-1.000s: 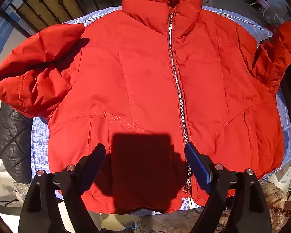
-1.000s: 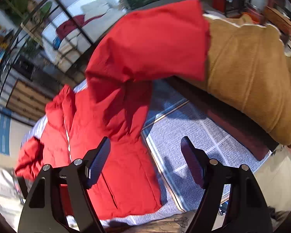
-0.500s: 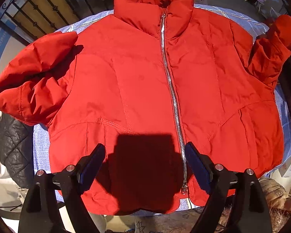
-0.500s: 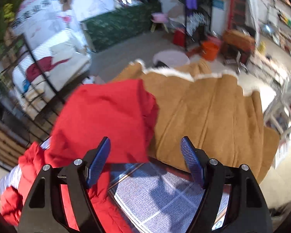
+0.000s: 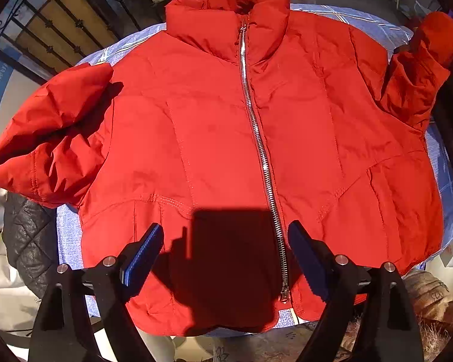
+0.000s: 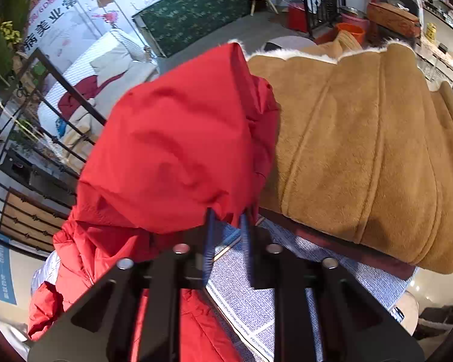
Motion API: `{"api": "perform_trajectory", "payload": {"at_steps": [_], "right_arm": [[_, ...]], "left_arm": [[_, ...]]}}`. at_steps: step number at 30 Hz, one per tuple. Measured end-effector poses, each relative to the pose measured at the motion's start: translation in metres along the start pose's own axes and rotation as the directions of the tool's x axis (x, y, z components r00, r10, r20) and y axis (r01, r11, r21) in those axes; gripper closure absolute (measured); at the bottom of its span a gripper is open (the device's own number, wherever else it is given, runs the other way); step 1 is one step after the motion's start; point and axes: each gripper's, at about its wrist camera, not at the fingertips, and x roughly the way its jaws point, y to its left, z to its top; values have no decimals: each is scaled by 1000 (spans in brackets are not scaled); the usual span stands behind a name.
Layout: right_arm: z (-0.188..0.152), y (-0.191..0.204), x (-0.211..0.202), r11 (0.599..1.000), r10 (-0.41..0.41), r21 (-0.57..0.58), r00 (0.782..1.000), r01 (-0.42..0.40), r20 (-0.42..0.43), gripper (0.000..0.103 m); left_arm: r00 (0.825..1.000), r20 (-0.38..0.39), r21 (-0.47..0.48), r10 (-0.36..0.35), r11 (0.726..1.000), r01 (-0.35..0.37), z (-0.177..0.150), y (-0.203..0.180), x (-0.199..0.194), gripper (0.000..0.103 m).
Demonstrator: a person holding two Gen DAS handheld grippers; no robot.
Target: Fold large clothes
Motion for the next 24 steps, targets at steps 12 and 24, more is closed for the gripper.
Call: {"api": "perform_trajectory", "payload": {"at_steps": [12,24], "right_arm": [[27,49,-73,982,139,-153,974,-112,177,101],[-10,239,-101,750,497,-508,868,-422,13,102]], "left_arm": [[1000,8,-17,-6,1000,6,-3,2,-1,21],[1000,14,-68,-3,998,4,-15,17,-4,21]]}}
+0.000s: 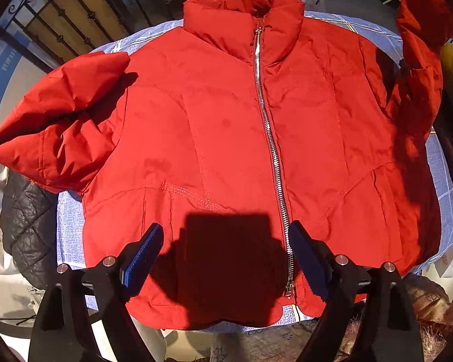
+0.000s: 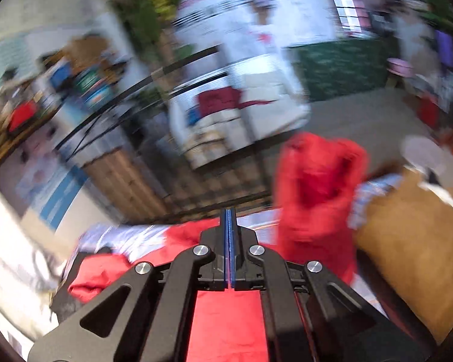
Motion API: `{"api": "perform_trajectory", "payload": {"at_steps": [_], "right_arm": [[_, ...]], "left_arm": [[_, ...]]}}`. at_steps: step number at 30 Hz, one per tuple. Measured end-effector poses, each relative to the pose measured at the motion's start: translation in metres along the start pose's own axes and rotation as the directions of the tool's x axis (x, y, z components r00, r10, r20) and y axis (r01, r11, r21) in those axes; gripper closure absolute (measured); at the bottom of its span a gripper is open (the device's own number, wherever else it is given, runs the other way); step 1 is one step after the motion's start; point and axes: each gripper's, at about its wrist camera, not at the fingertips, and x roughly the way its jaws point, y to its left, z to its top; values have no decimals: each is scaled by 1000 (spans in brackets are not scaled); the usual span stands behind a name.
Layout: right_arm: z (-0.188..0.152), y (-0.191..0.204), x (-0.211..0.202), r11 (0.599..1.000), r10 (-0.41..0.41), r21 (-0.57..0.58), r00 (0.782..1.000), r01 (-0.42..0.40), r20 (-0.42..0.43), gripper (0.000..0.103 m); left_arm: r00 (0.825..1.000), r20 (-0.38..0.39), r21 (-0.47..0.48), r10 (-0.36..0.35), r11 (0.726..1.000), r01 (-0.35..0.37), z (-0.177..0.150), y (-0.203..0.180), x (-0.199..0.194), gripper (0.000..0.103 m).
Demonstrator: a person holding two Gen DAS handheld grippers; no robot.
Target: Fold large clothes
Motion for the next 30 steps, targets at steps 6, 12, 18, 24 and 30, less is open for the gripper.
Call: {"api": "perform_trajectory", "payload": {"at_steps": [6,12,18,24,30], "right_arm": [[-34,76,78,984,161,-43,966,-173,-200,102],[-89,39,112,998,46,58,936,-28,-349,48],[-103,-37,149,965,-121,168,909,202,-400,19],[-110,-73,231,922,-377,-120,788,367,-487,19],[-133,-100,271,868,-497,-272,710,416,-498,50]], "left_arm": [[1000,-1,-75,3,997,-3,-13,26,-1,21],[1000,-27,-196,-4,981,-2,-33,61,13,20],[999,-37,-259,-26,966,15,-42,79,23,20],[1000,-18,-259,-11,966,6,-41,86,17,19],[999,-33,-268,4,963,-13,-40,97,21,19]]}}
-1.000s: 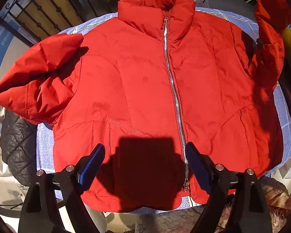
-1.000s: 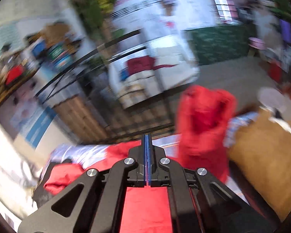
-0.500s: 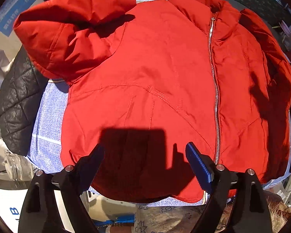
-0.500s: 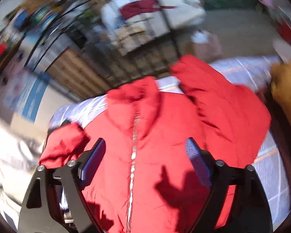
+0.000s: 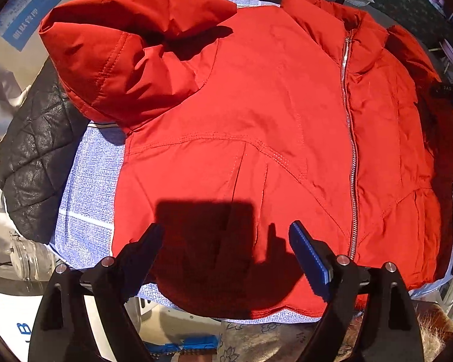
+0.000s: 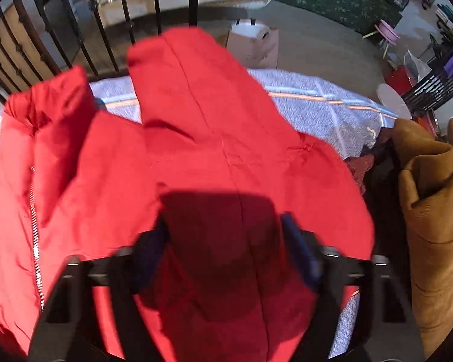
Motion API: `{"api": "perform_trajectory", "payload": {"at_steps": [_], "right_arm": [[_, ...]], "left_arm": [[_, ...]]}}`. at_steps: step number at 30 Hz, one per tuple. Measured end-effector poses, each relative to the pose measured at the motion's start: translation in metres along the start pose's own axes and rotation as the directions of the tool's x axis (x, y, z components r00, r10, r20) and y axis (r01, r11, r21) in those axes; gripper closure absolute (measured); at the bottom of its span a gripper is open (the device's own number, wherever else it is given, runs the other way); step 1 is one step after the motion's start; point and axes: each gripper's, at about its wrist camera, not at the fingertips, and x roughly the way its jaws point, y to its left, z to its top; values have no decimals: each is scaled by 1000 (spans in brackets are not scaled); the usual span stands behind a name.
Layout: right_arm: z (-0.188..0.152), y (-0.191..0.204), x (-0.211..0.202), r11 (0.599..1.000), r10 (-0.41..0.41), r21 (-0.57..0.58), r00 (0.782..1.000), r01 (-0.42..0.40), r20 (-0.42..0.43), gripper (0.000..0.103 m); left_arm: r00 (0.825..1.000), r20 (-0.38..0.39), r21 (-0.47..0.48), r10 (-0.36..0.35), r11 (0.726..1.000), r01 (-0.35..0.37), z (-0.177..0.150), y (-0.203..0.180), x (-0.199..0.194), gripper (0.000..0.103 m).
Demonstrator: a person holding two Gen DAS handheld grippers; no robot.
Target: Fold large clothes
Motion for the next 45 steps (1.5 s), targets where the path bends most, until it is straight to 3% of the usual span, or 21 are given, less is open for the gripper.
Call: {"api": "perform_trajectory", "payload": {"at_steps": [1,2,5,8,11,15,22,26,32,37,41,42,44,45], "right_arm": [[-2,0,-1,1000,-3,-8,1000,3,14,68],[-4,0,-4,1000,-6,-17,999,6,37,79],[-11,-3,-22,999,38,13,995,-39,96,89],[-27,-2,-57,993,95,52,980,-106,177,90],[-54,10,-86,984,168,8,952,-176,255,90],[-99,17,-101,957,272,29,926,-289,261,90],[-173,49,-86,961,237,-190,952,-201,193,90],[-185,42,-77,966,237,-145,959,-215,157,89],[-182,37,-77,969,237,-115,959,-220,158,89],[-182,37,-79,971,231,-95,961,-219,151,89],[-183,39,-79,973,222,-98,964,-209,145,88],[-183,38,-77,973,222,-95,965,-210,142,88],[-181,38,-75,973,223,-85,966,-213,134,87],[-180,38,-75,973,224,-81,966,-214,131,87]], "left_arm": [[1000,-3,-6,0,1000,0,1,0,2,19],[1000,-6,-10,-1,1000,1,2,0,3,19],[1000,-6,8,-6,1000,6,8,-8,5,19],[1000,13,64,-13,998,12,20,-26,2,19],[999,27,115,-26,993,23,35,-46,-1,19],[998,37,179,-55,983,47,57,-73,-5,19],[992,108,296,-59,955,24,94,-105,-11,19],[986,142,343,-85,939,31,127,-125,-12,19],[965,172,383,-200,916,121,178,-167,-14,15],[965,72,362,-254,908,212,204,-191,20,13],[952,-7,327,-306,899,292,207,-205,46,14],[947,-19,323,-320,895,309,206,-209,50,18],[941,-39,333,-336,884,329,204,-215,54,38],[939,-49,343,-340,878,335,202,-218,55,53]]}}
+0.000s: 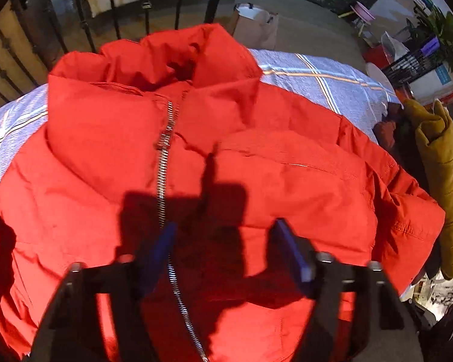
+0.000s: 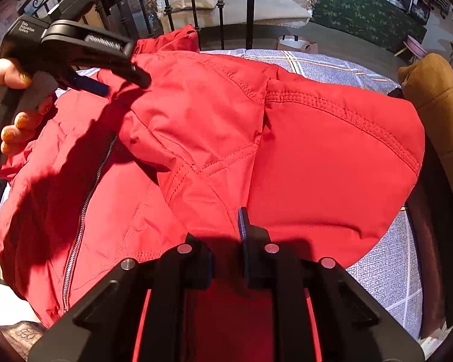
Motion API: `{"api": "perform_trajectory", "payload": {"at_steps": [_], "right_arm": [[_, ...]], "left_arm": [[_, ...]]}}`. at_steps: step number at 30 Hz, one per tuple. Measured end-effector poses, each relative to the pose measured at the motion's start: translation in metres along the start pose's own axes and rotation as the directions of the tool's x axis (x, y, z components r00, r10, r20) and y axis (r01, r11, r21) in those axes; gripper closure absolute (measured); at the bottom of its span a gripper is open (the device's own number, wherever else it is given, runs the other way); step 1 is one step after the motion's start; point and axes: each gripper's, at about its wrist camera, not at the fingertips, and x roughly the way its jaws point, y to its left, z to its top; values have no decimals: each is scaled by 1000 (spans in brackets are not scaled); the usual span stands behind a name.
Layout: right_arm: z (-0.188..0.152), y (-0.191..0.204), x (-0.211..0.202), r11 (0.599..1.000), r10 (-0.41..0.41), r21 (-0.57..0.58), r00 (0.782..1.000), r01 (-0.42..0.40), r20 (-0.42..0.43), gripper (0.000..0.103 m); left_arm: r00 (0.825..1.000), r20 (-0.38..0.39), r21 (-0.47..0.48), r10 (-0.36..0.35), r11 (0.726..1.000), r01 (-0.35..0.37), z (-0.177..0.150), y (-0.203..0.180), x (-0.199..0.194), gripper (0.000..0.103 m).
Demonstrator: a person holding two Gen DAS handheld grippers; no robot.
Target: Fold large clothes
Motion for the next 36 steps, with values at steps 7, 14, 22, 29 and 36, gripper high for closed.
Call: {"api": "perform_trajectory", "payload": {"at_steps": [7,14,22,29,36], "right_arm": [[2,-1,5,999,-8,35,1000,9,-21,78],[9,-3,5,998,21,63,999,-20,-27,69],[35,23,-12,996,84,28,996,-85,13,36],[38,36,-14,992,124,12,992,-124,-7,28],[37,33,-13,993,117,23,993,-116,-31,28]], "left_arm": [[998,53,154,30,987,-37,-4,-32,-24,95],[985,171,187,-12,982,-21,-9,-30,-89,97],[969,235,13,76,997,-82,-29,36,-137,97],[979,115,-48,166,986,-162,-59,75,-104,97],[979,34,-138,202,971,-195,-72,97,-69,95]]}}
